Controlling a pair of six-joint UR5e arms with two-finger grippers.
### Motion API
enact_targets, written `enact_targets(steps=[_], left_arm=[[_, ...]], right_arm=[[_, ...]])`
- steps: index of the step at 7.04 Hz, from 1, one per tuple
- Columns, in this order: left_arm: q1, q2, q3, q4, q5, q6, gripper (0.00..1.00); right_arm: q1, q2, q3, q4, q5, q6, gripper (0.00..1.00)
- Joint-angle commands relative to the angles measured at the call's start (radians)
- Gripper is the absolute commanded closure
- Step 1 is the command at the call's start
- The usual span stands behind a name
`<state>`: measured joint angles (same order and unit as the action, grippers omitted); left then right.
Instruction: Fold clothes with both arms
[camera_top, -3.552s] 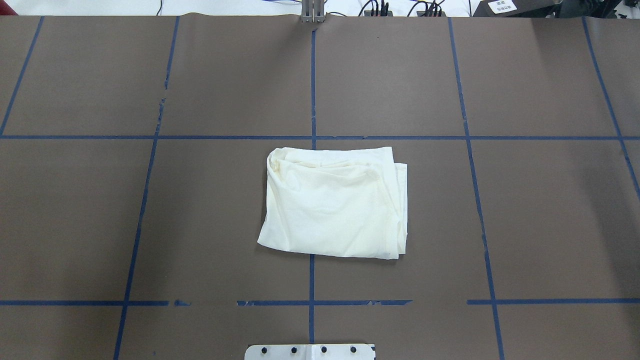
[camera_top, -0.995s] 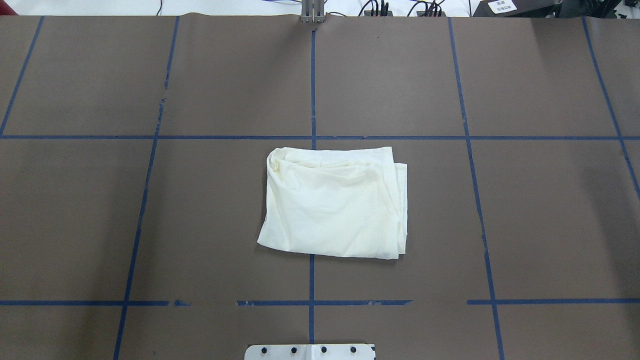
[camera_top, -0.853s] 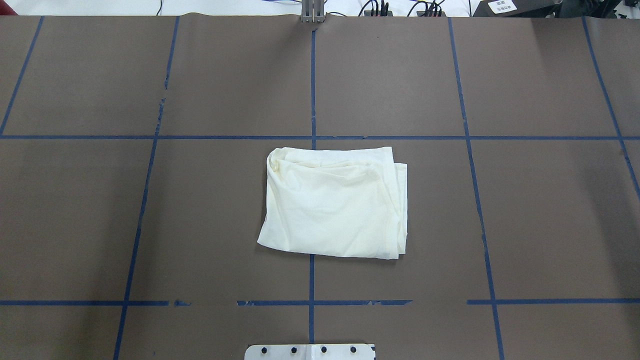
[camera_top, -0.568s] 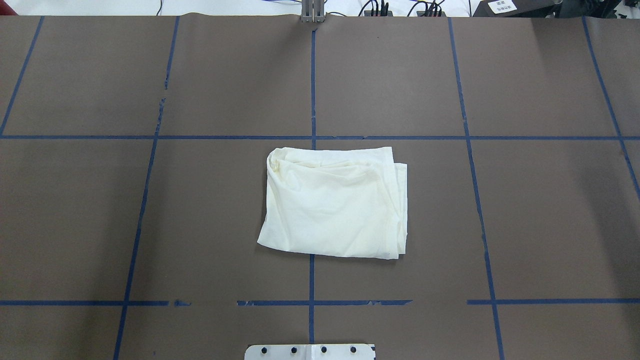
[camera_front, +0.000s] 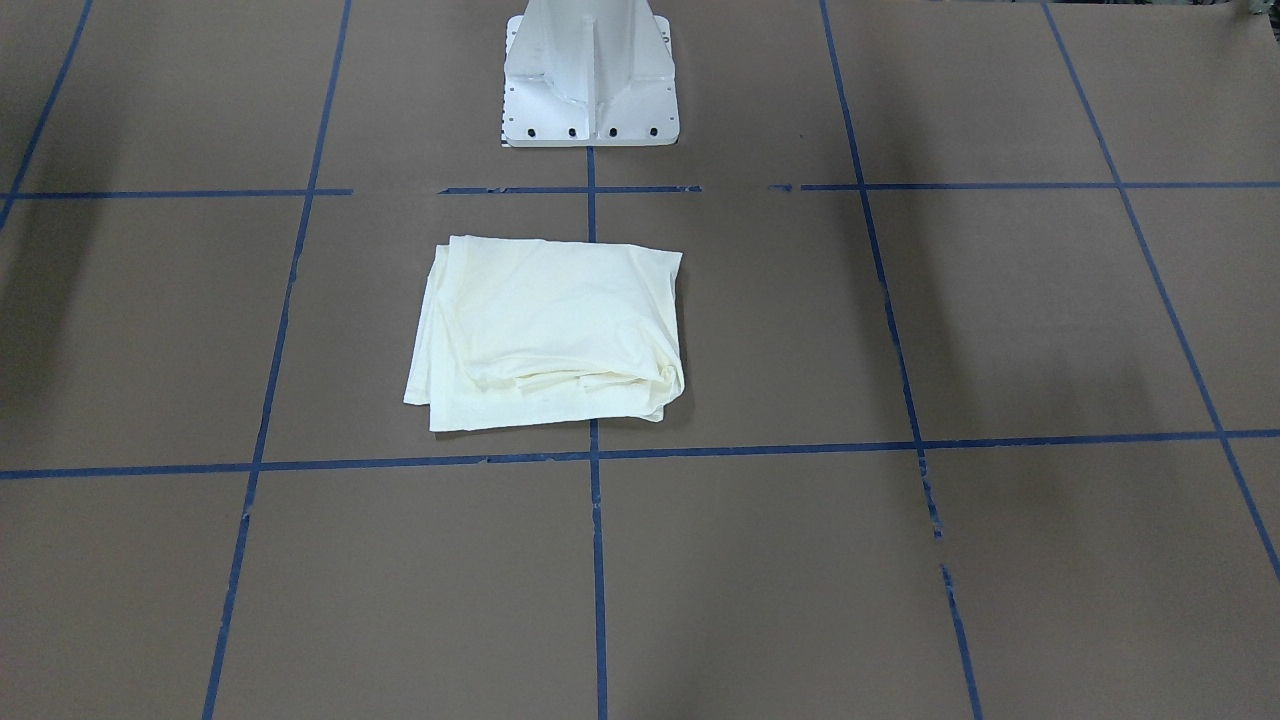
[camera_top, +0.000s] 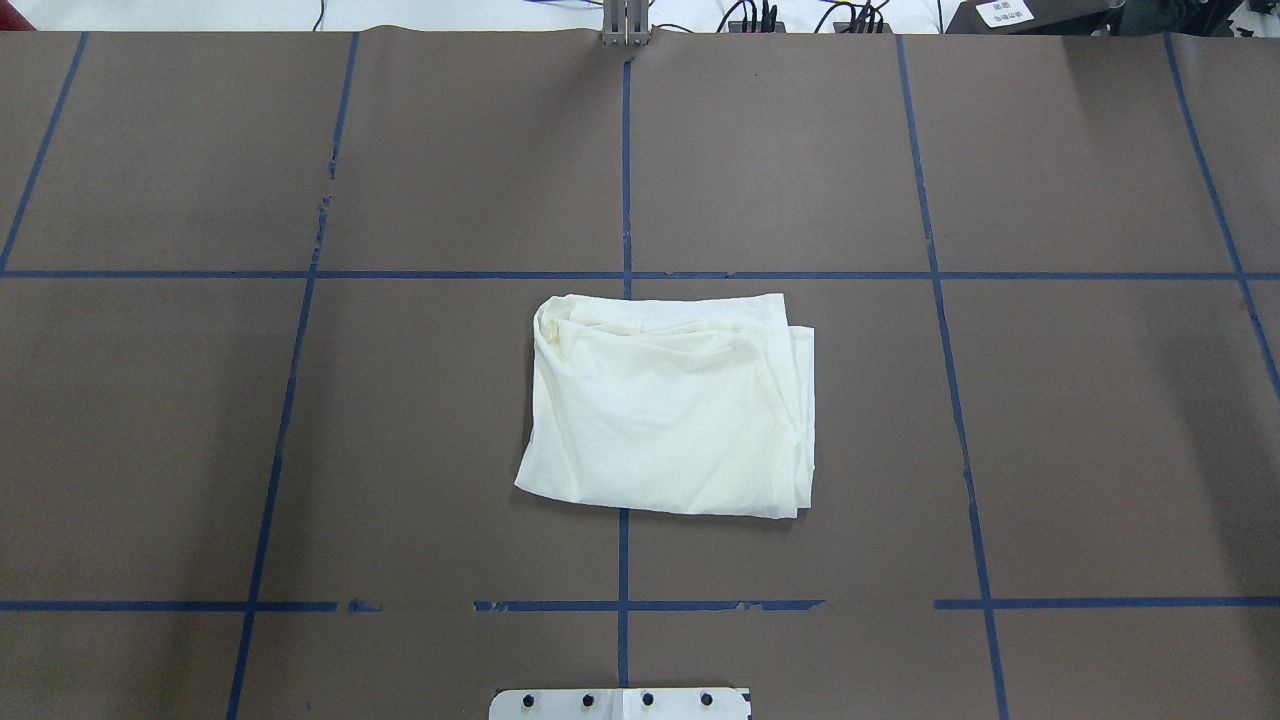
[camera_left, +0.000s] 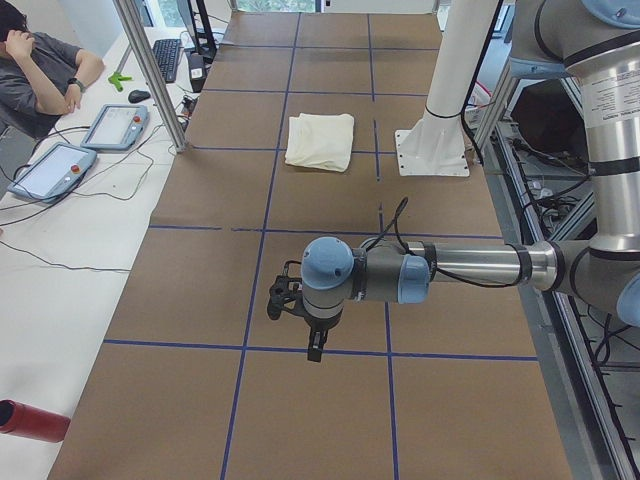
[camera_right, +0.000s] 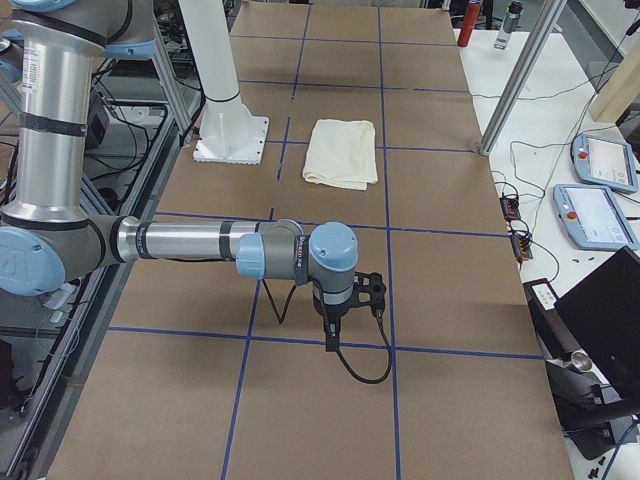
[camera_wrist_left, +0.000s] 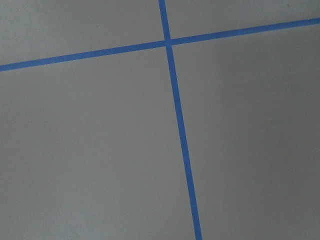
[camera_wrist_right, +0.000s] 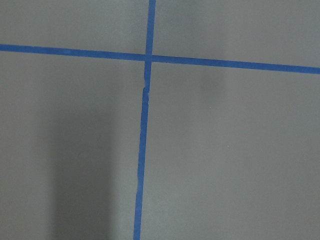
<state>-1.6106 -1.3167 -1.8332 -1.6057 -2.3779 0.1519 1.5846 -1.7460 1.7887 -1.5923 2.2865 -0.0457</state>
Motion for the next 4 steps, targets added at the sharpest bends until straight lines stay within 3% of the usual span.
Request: enact_targets(steps=[1,4], left_arm=[[0.0,0.01,-0.001,0.001,0.0,-0.002,0.0],[-0.014,0.01,-0.001,0.001,0.0,0.0,0.0]], right_arm=[[0.0,-0.006,-0.002,0.0,0.004,0.001,0.0],[0.0,-0.023,0.0,0.002,0.008,0.001,0.0]])
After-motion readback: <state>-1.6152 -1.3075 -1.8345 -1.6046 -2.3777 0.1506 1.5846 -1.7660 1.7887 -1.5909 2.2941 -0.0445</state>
